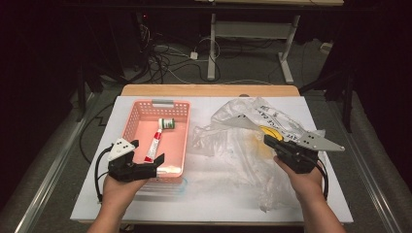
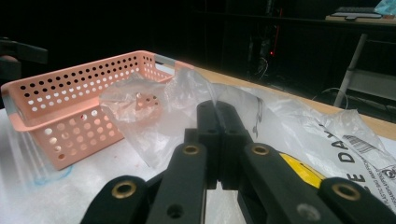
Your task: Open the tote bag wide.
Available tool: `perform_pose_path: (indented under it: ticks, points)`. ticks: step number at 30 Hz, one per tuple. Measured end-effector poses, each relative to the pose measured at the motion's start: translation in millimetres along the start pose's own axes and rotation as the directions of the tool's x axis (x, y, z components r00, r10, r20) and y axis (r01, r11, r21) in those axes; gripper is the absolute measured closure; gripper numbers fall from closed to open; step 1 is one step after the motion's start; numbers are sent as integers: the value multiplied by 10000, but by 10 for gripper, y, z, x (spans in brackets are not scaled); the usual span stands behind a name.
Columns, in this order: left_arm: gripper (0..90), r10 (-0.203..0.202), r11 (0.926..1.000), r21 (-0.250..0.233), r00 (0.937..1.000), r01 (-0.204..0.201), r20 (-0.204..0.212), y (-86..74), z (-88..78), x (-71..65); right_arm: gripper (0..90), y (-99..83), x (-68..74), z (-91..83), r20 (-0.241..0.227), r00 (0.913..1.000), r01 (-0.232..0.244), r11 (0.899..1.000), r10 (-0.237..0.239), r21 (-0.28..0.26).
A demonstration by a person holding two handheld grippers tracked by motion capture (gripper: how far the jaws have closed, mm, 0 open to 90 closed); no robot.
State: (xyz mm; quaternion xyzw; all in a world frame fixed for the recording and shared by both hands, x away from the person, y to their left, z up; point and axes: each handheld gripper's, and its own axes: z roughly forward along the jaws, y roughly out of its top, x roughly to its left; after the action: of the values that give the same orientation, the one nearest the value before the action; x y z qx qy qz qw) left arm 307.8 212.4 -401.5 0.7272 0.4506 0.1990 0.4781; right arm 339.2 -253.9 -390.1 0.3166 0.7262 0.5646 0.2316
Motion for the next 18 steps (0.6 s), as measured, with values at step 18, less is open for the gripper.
perform_pose_path:
  ticks: [18]
  points:
    - [0,-474,9963,691,9970,516,-610,295,413,287,900,22,55,29,-260,9996,90,9999,-91,-67]
